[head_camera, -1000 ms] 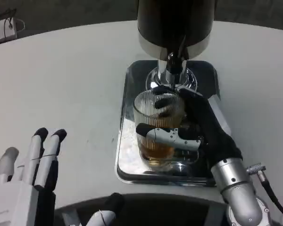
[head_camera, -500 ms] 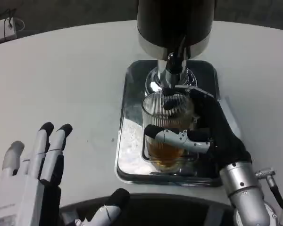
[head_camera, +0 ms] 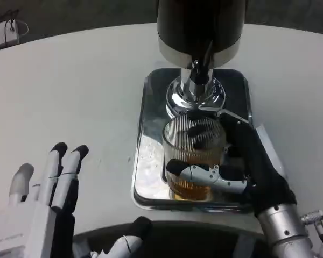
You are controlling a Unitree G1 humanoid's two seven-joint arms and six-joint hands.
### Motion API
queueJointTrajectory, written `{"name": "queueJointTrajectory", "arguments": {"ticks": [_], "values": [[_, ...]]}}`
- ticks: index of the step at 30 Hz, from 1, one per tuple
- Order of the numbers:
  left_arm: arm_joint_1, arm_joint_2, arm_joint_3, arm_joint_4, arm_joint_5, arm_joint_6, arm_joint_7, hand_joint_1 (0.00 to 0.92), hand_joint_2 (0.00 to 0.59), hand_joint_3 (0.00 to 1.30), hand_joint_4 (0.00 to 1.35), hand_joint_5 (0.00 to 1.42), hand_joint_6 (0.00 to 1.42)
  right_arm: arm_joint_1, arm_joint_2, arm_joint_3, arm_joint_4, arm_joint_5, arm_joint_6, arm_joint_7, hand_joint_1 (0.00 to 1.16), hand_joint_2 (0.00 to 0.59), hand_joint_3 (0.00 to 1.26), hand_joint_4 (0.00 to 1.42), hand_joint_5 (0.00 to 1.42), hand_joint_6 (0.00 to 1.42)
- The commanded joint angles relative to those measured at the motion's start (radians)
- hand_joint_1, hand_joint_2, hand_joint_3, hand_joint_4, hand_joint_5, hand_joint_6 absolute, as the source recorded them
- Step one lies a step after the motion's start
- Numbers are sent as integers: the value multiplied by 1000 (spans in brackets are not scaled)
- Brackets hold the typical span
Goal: Grasp the cup under the faucet to collect the drink, then remove the cup.
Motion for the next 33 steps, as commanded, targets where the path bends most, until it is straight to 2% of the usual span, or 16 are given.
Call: {"name": "queueJointTrajectory", "arguments": {"ticks": [1,4,15,26,33], "values": [[-2,5,3,12,-6,-7,-1,0,121,114,0,150,0,44,4,-2,-81,23,-34,14,1162,86,803,976,1190,1424],[-6,7,2,11,-4,-11,0,0,121,114,0,150,0,86,3,-8,-127,35,-34,26,1162,86,805,977,1190,1424],[-27,8,-10,20,-10,-23,6,0,121,108,0,150,0,272,-18,-52,-395,120,-29,96,1162,94,811,977,1190,1424],[-16,15,-32,-8,50,-28,-24,0,106,44,0,140,0,378,-49,-118,-570,196,-27,159,1162,109,806,969,1190,1424],[48,36,-54,-71,103,-61,-51,0,92,12,0,124,0,419,-79,-164,-665,235,-41,198,1162,115,804,962,1190,1424]]}}
